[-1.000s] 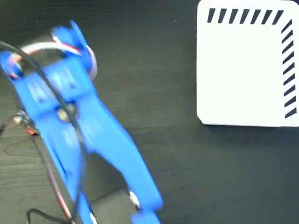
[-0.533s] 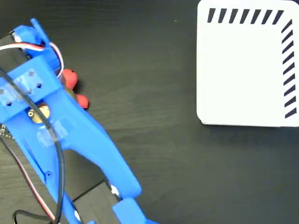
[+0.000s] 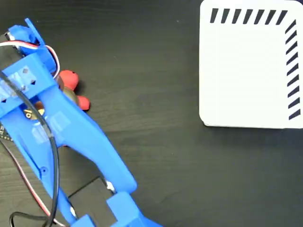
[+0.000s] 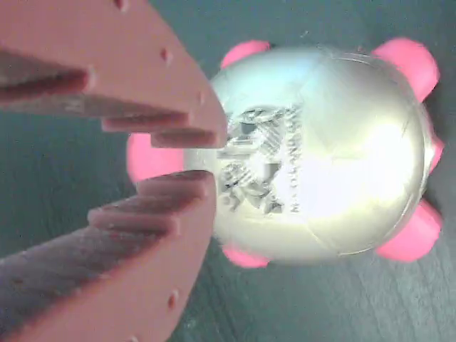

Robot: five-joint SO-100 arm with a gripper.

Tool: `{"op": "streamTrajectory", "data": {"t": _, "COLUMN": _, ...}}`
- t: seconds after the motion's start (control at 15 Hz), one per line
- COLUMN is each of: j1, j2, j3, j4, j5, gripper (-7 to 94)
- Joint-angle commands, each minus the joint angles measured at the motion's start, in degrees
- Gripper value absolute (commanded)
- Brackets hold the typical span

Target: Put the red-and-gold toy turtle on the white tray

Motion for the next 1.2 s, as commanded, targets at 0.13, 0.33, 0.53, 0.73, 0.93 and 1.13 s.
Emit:
{"op": "streamTrajectory", "data": {"t": 0.13, "j1": 0.18, "j2": 1.49, "j3": -3.78, "j4": 3.08, "j5": -0.26, "gripper": 39}}
{"op": "streamTrajectory", "data": {"t": 0.33, "j1": 0.97, "j2": 1.49, "j3": -3.87, "j4": 3.96, "j5": -1.23, "gripper": 51}}
{"op": "streamTrajectory", "data": {"t": 0.53, "j1": 2.64, "j2": 2.2, "j3": -3.16, "j4": 3.96, "j5": -3.96, "gripper": 57}}
{"op": "streamTrajectory", "data": {"t": 0.73, "j1": 3.25, "j2": 2.37, "j3": -1.23, "j4": 3.96, "j5": -5.27, "gripper": 59}}
{"op": "streamTrajectory", "data": {"t": 0.93, "j1": 3.69, "j2": 2.37, "j3": 1.58, "j4": 3.96, "j5": -6.06, "gripper": 62}}
{"op": "streamTrajectory", "data": {"t": 1.13, "j1": 3.87, "j2": 2.02, "j3": 3.08, "j4": 3.96, "j5": -6.5, "gripper": 62}}
